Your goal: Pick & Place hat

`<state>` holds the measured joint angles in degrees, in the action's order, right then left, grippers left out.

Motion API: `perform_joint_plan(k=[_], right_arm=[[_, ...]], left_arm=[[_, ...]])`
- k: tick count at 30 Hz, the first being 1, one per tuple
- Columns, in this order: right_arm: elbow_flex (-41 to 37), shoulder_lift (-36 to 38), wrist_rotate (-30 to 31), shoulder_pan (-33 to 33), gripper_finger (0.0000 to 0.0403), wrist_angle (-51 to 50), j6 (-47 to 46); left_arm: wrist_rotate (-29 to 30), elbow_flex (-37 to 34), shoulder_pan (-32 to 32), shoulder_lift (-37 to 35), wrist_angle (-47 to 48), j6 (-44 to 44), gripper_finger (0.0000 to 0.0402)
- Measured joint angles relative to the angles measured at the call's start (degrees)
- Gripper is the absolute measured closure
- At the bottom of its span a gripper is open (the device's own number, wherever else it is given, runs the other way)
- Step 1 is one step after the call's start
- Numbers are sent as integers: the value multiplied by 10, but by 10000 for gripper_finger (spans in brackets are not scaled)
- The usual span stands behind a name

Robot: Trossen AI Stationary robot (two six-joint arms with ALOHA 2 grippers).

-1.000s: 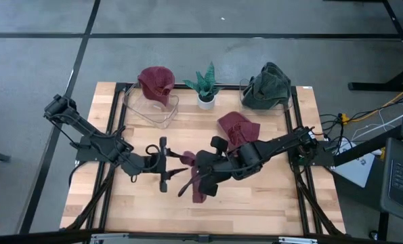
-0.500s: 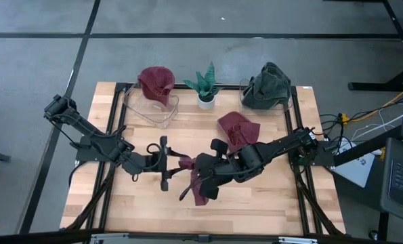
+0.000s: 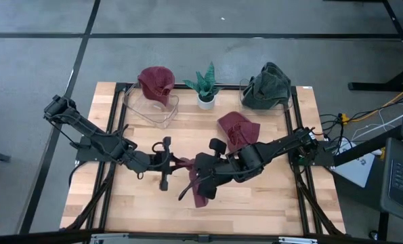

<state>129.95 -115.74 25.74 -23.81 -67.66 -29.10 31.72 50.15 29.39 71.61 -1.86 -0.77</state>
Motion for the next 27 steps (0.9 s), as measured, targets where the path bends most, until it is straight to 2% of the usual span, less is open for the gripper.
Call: perform_joint_plan(k=[7,16,19,22,27], right_arm=[[0,0,-15,0,375,1,17],[0,0,-18,3,258,-63,-17],[0,0,3,4,223,-106,-46],[0,0,29,4,205,-151,-79],[0,1,66,4,204,-207,-126]], left_arm=[[16,0,1,-5,1,-3,396],[2,-1,-3,-33,1,-65,397],[10,-1,-3,-50,1,-70,397],[31,-1,-3,-67,13,-71,397],[74,-1,-3,-99,58,-97,397]])
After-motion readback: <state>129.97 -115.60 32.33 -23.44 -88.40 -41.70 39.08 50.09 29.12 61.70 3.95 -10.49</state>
